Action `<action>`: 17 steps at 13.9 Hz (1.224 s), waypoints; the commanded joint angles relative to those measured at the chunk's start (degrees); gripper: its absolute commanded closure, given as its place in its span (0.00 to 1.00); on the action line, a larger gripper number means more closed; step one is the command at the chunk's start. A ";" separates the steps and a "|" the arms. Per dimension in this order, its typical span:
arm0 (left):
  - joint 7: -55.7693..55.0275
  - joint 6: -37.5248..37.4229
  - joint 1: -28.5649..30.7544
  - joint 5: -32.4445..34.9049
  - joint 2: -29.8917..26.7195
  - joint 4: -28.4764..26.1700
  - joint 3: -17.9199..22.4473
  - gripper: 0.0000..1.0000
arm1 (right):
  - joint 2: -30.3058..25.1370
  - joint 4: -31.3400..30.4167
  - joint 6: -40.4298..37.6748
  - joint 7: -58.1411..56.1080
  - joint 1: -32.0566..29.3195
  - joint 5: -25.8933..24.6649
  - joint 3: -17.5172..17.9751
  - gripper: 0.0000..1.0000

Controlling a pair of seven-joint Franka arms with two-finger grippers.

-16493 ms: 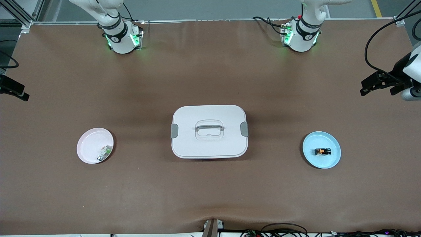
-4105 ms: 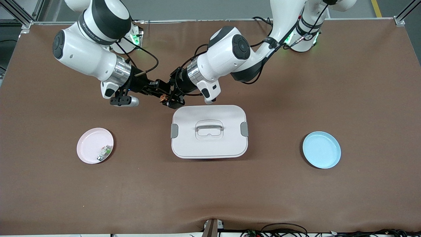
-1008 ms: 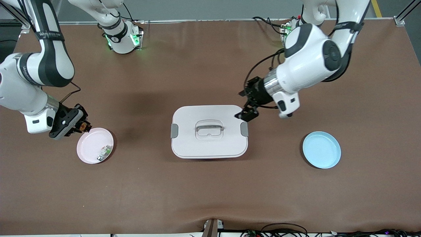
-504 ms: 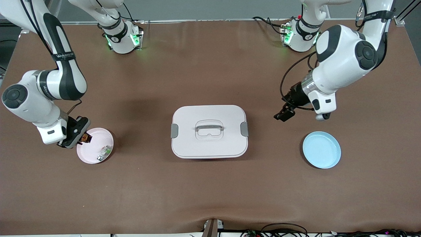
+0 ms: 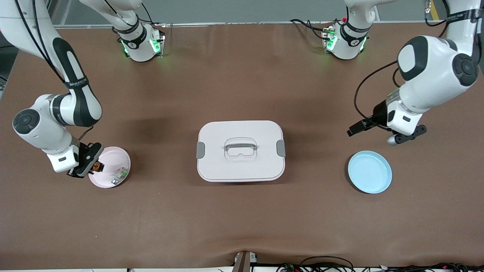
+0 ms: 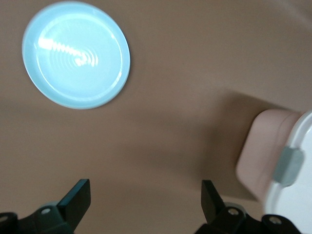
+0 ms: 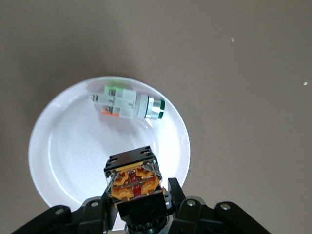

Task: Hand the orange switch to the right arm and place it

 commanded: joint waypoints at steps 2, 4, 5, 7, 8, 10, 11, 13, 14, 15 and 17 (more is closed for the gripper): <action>13.66 0.63 4.21 6.46 -5.65 -1.06 -0.33 0.00 | 3.00 0.56 1.01 -2.19 -1.67 -1.05 1.16 1.00; 16.06 -0.15 6.14 6.47 -8.02 1.22 -0.15 0.00 | 3.88 0.56 1.00 -2.72 -1.32 -1.14 1.16 1.00; 16.41 -3.72 7.72 6.47 -8.56 3.75 0.11 0.00 | 4.06 0.65 0.92 -3.24 -1.15 -1.14 1.16 1.00; 15.72 -13.82 8.52 6.29 -7.08 12.62 0.21 0.00 | 4.67 0.74 0.92 -6.22 -1.15 -1.05 1.25 1.00; 15.62 -15.43 8.53 6.38 -6.89 14.48 0.21 0.00 | 5.02 0.83 0.57 -6.85 -1.23 -1.05 1.25 1.00; 15.45 -16.15 8.61 6.38 -7.68 15.29 0.29 0.00 | 5.29 0.83 0.21 -8.77 -1.15 -1.05 1.25 1.00; 15.36 -16.85 8.61 6.38 -8.38 15.47 0.21 0.00 | 5.38 0.83 0.13 -10.18 -1.15 -1.05 1.25 1.00; 15.10 -18.69 8.53 6.38 -8.91 15.91 -0.23 0.00 | 5.90 0.83 0.13 -10.28 -1.23 -1.05 1.25 1.00; 15.01 -19.22 8.53 6.38 -8.91 16.43 -0.32 0.00 | 5.99 0.74 0.13 -10.28 -1.32 -0.96 1.25 1.00; 15.01 -19.23 8.53 6.38 -8.91 16.52 -0.41 0.00 | 5.99 0.65 0.13 -10.37 -1.41 -0.87 1.34 1.00; 15.27 -19.31 8.53 6.38 -8.74 16.44 -0.24 0.00 | 6.34 0.65 0.13 -10.37 -1.50 -0.79 1.34 1.00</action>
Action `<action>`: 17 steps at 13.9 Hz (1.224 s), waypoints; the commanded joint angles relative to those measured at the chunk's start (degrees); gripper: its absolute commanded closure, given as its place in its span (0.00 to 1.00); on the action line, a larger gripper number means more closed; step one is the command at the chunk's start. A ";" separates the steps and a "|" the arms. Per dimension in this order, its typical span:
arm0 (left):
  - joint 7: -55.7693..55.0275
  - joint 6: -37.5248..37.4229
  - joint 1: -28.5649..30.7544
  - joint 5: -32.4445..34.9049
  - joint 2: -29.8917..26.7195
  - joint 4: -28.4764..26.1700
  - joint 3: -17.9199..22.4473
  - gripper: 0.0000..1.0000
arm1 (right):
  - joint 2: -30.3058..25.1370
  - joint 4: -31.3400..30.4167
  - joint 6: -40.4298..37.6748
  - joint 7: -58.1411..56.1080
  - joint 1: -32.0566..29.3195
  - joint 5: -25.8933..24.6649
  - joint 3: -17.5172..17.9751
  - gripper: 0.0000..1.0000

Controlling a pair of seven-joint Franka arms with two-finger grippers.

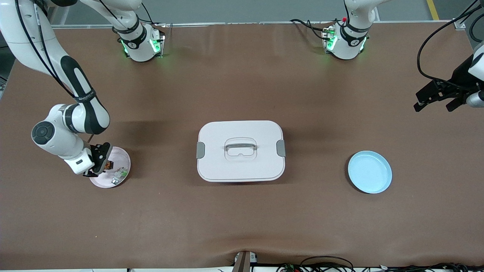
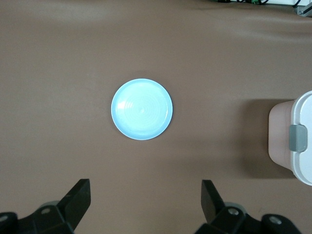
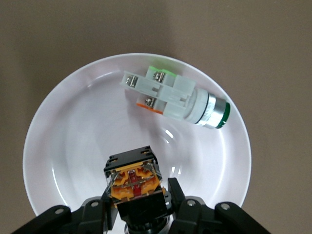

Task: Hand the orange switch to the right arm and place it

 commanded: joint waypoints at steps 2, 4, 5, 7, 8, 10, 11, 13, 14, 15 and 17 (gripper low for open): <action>-0.23 -1.50 0.23 0.92 -0.41 0.48 -0.11 0.00 | 1.02 0.55 -0.34 -0.85 -0.96 -0.50 0.59 1.00; -0.14 -1.59 0.32 0.92 -0.32 0.57 0.25 0.00 | 1.29 0.63 -0.34 -0.41 -1.14 -0.24 0.59 1.00; -0.14 -1.59 -0.03 0.92 -0.24 0.65 0.33 0.00 | 1.46 0.63 -0.34 -0.24 -1.23 0.03 0.59 1.00; -0.14 -1.59 -1.86 0.92 -0.15 1.00 2.43 0.00 | 1.64 0.55 -0.34 -0.24 -1.40 1.08 0.59 1.00; -0.22 -1.59 -4.83 0.92 -0.15 1.09 5.32 0.00 | 1.81 0.63 -0.25 -0.15 -1.49 1.17 0.59 1.00; -0.23 -1.59 -12.04 1.09 -0.06 1.01 12.43 0.00 | 2.25 0.72 -0.17 -0.06 -1.58 1.35 0.59 1.00; -0.14 -1.59 -13.81 1.09 -0.06 1.01 14.29 0.00 | 2.25 0.72 -0.08 -0.06 -1.58 1.52 0.59 1.00; -0.14 -1.59 -17.32 1.18 -0.06 1.01 17.54 0.00 | 2.25 0.81 -0.16 0.73 -1.58 2.48 0.59 0.01; -0.14 -1.68 -19.35 1.18 -0.06 1.09 19.91 0.00 | 2.25 0.81 -0.34 0.91 -1.32 3.01 0.59 0.00; -0.14 -1.68 -20.06 1.53 -0.06 1.09 20.72 0.00 | 2.25 0.81 -0.34 0.91 -1.40 3.19 0.59 0.00; -0.14 -1.59 -20.51 1.80 0.11 1.09 20.81 0.00 | 2.25 0.90 -0.51 1.17 -1.40 3.19 0.59 0.00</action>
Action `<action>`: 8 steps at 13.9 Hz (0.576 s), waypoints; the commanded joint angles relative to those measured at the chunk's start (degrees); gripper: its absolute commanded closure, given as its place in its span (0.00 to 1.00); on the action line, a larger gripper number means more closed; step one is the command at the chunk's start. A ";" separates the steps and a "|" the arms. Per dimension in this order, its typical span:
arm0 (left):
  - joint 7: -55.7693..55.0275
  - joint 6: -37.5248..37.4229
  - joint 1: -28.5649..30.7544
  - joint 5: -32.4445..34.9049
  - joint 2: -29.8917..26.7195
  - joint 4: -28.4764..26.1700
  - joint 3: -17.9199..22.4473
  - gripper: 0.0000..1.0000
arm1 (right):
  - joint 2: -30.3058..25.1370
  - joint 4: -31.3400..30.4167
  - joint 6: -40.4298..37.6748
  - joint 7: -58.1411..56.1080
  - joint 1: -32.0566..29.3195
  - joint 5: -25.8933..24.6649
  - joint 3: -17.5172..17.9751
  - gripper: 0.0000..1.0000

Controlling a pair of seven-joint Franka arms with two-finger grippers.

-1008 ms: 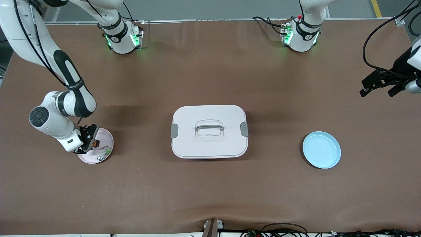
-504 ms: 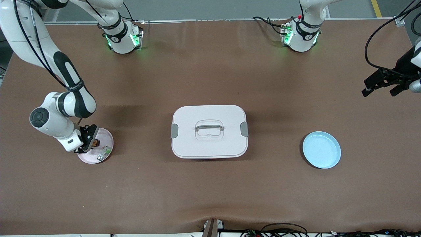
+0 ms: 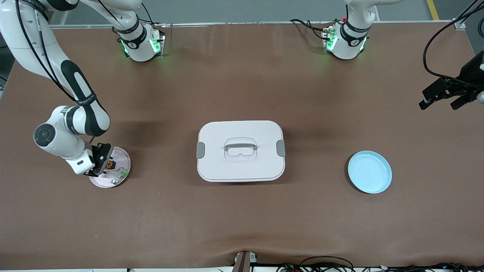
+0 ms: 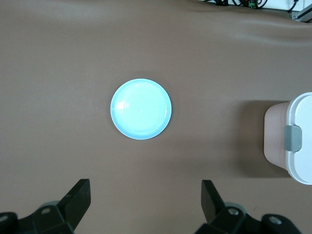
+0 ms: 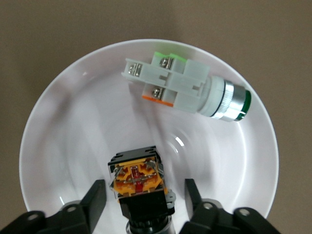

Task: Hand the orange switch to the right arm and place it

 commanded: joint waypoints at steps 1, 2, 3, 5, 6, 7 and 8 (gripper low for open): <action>-0.31 -1.22 -1.68 1.89 0.28 1.05 0.93 0.00 | 0.34 0.85 -0.95 1.68 -0.79 0.73 0.77 0.00; -0.40 -1.14 -1.86 2.68 0.63 1.05 0.84 0.00 | -0.10 1.03 -2.87 2.22 -0.62 0.73 0.86 0.00; -0.40 -0.96 -2.21 2.86 0.98 1.05 0.84 0.00 | -0.37 1.99 -5.68 2.48 -0.62 0.91 0.95 0.00; -1.80 -0.52 -3.96 3.82 2.29 1.13 0.93 0.00 | -1.50 3.83 -10.95 2.66 -0.53 1.61 0.95 0.00; -3.38 0.18 -4.23 4.96 2.56 1.13 0.76 0.00 | -2.12 5.23 -13.76 2.75 -0.44 1.61 0.95 0.00; -4.52 0.79 -4.32 5.40 3.18 1.05 0.58 0.00 | -2.56 7.34 -17.27 3.01 -0.27 1.61 0.95 0.00; -5.32 0.97 -4.50 5.41 3.79 0.96 0.49 0.00 | -2.74 9.53 -21.05 4.06 -0.26 1.61 0.95 0.00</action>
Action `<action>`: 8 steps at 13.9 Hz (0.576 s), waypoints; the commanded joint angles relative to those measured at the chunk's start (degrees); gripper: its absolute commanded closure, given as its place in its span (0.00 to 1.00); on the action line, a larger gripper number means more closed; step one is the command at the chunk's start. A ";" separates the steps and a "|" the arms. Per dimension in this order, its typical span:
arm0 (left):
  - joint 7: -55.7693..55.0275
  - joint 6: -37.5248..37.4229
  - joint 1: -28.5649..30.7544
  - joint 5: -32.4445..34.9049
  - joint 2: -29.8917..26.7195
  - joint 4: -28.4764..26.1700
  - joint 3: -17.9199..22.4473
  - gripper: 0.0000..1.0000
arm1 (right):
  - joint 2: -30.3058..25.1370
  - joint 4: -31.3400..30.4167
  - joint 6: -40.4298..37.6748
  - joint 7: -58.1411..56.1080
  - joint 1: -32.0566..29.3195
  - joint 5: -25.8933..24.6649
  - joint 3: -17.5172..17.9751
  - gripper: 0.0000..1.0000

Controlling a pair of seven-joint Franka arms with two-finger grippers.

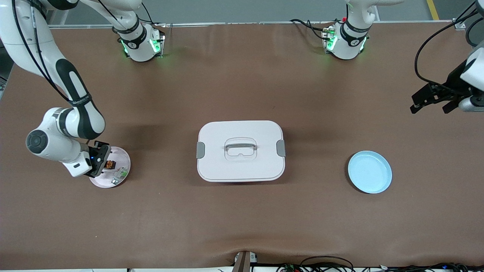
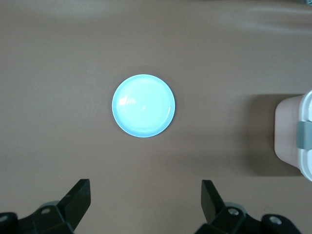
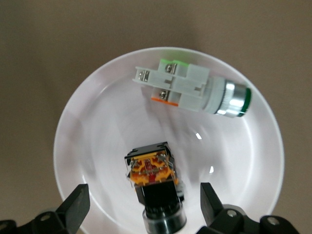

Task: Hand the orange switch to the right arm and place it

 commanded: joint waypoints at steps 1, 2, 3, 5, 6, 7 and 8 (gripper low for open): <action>-2.16 0.74 -1.07 1.50 1.88 0.71 0.28 0.00 | -1.83 5.70 -10.14 2.66 -0.41 0.52 0.62 0.00; -2.17 1.26 -1.07 1.50 2.06 -0.16 0.28 0.00 | -1.83 8.51 -13.58 3.11 -0.41 0.52 0.53 0.00; -2.17 1.53 -1.07 1.59 1.72 -1.82 0.28 0.00 | -1.83 11.24 -17.27 3.98 -0.50 0.61 0.53 0.00; -2.17 2.15 -0.98 1.59 -0.30 -4.72 0.11 0.00 | -2.01 16.77 -24.91 9.67 -0.68 0.52 0.44 0.00; -2.08 2.15 -0.98 1.67 -2.40 -6.04 -0.07 0.00 | -2.01 19.06 -27.99 11.88 -0.76 0.52 0.35 0.00; -2.08 2.15 -0.81 1.68 -4.59 -7.19 -0.77 0.00 | -2.18 21.52 -30.72 13.81 -0.85 0.52 0.18 0.00; -2.17 2.06 -0.54 1.68 -6.62 -7.90 -1.47 0.00 | -2.53 23.11 -33.01 15.66 -0.94 0.43 0.09 0.00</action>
